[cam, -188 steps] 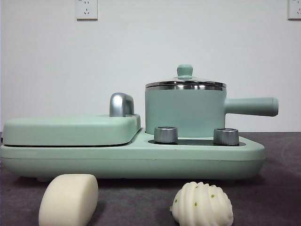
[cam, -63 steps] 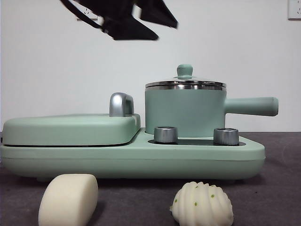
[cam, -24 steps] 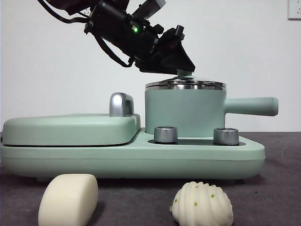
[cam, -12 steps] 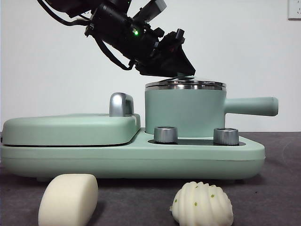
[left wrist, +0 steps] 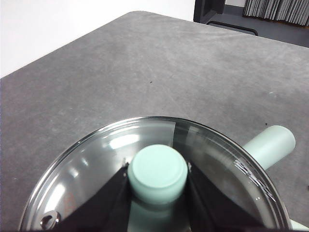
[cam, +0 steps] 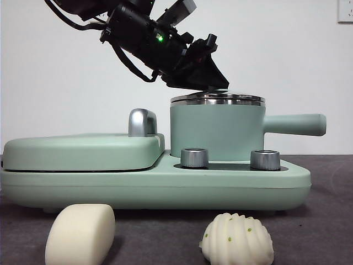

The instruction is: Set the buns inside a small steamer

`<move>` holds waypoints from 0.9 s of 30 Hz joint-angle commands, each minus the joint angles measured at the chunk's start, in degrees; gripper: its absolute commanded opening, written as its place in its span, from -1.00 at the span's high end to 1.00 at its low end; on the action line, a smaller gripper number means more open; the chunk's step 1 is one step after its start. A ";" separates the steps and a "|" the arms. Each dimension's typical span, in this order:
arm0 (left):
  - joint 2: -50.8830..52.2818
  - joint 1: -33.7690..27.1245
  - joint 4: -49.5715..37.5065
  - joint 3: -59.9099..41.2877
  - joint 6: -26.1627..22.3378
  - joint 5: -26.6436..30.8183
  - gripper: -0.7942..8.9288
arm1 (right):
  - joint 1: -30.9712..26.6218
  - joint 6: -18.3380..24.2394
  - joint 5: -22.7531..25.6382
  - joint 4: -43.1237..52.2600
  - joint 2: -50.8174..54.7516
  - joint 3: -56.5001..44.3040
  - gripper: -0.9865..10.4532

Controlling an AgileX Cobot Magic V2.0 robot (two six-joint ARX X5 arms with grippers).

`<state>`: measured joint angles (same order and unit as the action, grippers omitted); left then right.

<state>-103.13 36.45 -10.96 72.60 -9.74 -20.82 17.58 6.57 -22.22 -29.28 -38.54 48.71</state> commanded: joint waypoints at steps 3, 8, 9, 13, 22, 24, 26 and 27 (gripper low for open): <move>-1.44 0.44 -0.74 1.46 -0.11 0.26 0.82 | 0.24 -0.61 0.17 0.44 -0.28 0.96 0.21; -0.72 0.44 -0.72 2.27 -0.09 0.28 0.82 | 0.24 -0.61 0.17 0.44 -0.28 0.96 0.21; -0.22 0.44 -0.66 2.36 -0.09 0.35 0.82 | 0.24 -0.61 0.20 0.44 -0.28 0.96 0.21; 2.03 0.42 0.04 2.56 -0.09 1.92 0.82 | 0.24 -0.72 0.17 0.39 -0.28 0.96 0.21; 10.29 -0.79 6.67 2.60 2.54 4.76 0.81 | 0.24 -1.55 0.74 0.42 -0.28 0.96 0.21; 14.80 -0.90 9.66 2.60 9.97 7.93 0.81 | 0.24 -2.03 4.72 0.37 -0.28 1.03 0.21; 19.41 -1.03 14.29 2.67 9.49 13.09 0.81 | 0.24 -3.02 3.85 -0.76 0.11 1.68 0.21; 22.71 -1.42 16.70 2.67 7.96 13.86 0.81 | 0.33 -3.52 3.17 -0.96 0.85 2.38 0.21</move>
<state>-83.94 35.22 6.81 73.08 -3.01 -7.75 17.58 4.58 -18.48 -30.96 -38.26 49.21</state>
